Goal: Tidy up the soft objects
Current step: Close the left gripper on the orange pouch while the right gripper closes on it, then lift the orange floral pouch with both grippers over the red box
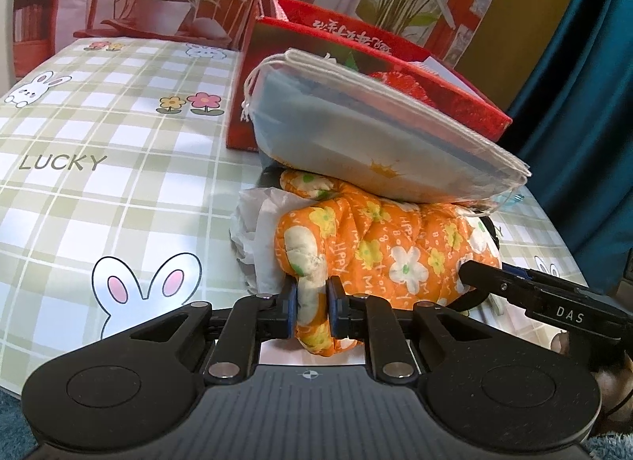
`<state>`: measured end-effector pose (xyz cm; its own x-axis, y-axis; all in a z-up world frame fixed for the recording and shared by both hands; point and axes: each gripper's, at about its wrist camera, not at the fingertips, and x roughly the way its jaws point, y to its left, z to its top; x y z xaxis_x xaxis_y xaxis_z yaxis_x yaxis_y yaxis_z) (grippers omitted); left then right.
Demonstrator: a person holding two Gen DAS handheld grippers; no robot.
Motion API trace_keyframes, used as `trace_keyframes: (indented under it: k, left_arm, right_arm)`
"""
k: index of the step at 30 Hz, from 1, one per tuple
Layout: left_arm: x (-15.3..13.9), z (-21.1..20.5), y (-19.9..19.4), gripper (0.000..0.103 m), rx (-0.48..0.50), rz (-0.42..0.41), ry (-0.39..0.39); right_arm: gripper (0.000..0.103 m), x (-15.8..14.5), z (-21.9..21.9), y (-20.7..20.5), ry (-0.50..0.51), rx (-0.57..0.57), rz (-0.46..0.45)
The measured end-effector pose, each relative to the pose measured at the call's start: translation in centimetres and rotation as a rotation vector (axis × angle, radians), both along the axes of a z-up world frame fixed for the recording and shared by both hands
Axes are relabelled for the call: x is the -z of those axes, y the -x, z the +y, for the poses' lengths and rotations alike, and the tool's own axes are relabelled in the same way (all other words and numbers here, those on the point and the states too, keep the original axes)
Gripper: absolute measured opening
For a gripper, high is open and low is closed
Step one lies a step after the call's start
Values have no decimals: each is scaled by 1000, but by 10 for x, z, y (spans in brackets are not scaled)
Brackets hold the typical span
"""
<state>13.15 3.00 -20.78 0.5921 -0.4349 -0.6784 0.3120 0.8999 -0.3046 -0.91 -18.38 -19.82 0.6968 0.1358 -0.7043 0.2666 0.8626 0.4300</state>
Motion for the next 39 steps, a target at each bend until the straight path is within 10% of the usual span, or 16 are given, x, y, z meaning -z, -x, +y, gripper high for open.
trace_keyframes:
  k: [10, 39]
  left_arm:
    - [-26, -1, 18, 12, 30, -99, -12]
    - [-149, -4, 59, 12, 120, -483, 65]
  right_arm:
    - [17, -25, 0, 13, 21, 10, -93]
    - [16, -135, -21, 34, 77, 78, -449]
